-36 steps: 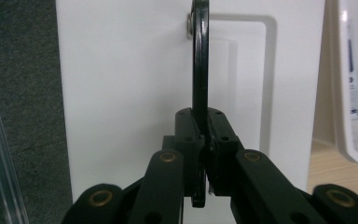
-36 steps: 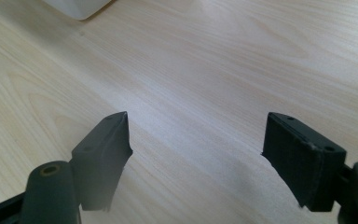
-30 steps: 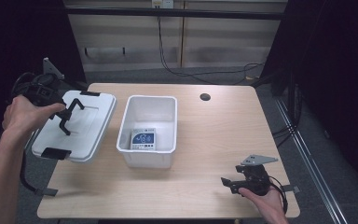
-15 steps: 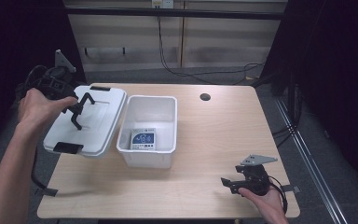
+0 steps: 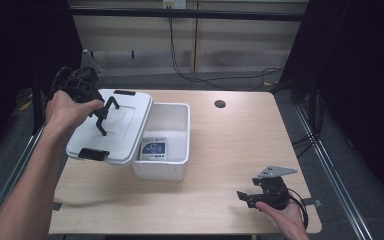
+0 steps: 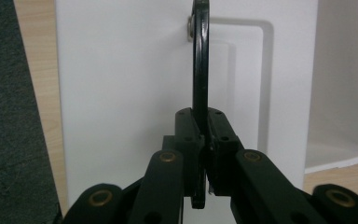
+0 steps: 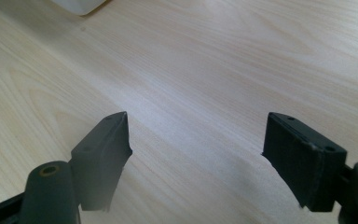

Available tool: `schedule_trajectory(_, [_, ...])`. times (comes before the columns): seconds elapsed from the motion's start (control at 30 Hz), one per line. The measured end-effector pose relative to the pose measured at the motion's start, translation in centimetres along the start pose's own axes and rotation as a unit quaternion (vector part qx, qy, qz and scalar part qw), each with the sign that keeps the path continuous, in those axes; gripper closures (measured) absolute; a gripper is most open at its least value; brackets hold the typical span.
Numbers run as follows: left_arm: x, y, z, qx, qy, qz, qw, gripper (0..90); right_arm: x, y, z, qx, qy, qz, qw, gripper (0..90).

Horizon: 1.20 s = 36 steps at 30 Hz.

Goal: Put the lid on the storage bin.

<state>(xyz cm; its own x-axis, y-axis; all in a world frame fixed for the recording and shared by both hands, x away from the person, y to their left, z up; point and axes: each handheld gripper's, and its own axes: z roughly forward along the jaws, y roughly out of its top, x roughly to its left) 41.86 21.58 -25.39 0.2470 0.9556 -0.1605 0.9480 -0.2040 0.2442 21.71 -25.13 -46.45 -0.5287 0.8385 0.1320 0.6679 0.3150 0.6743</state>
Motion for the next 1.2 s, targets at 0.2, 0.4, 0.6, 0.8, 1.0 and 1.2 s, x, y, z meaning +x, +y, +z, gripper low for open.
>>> schedule_trajectory(0.2, [-1.6,0.7,0.4,-0.004,0.001,-0.008,1.0000,85.2,0.0,0.0,0.0,-0.001,0.000,-0.001,1.0000,22.1])
schedule_trajectory(0.4, [-3.1,1.3,1.3,0.001,-0.007,-0.011,0.9999,85.2,0.0,0.0,0.0,-0.001,0.001,-0.002,1.0000,22.1])
schedule_trajectory(0.6, [-4.6,1.6,1.1,-0.008,-0.010,-0.016,0.9998,85.2,0.0,0.0,0.0,-0.001,0.002,-0.004,1.0000,22.0])
schedule_trajectory(0.8, [-6.2,2.0,1.3,-0.012,-0.019,-0.022,0.9995,85.1,0.0,0.0,0.0,0.001,0.001,-0.005,1.0000,21.9])
schedule_trajectory(1.0, [-6.8,2.2,1.5,-0.031,-0.015,-0.037,0.9987,85.0,0.0,0.0,0.0,0.001,0.002,-0.006,1.0000,21.9])
schedule_trajectory(1.2, [-7.5,2.3,2.1,-0.023,-0.010,-0.058,0.9980,85.1,0.1,0.0,0.0,0.001,0.002,-0.005,1.0000,21.8])
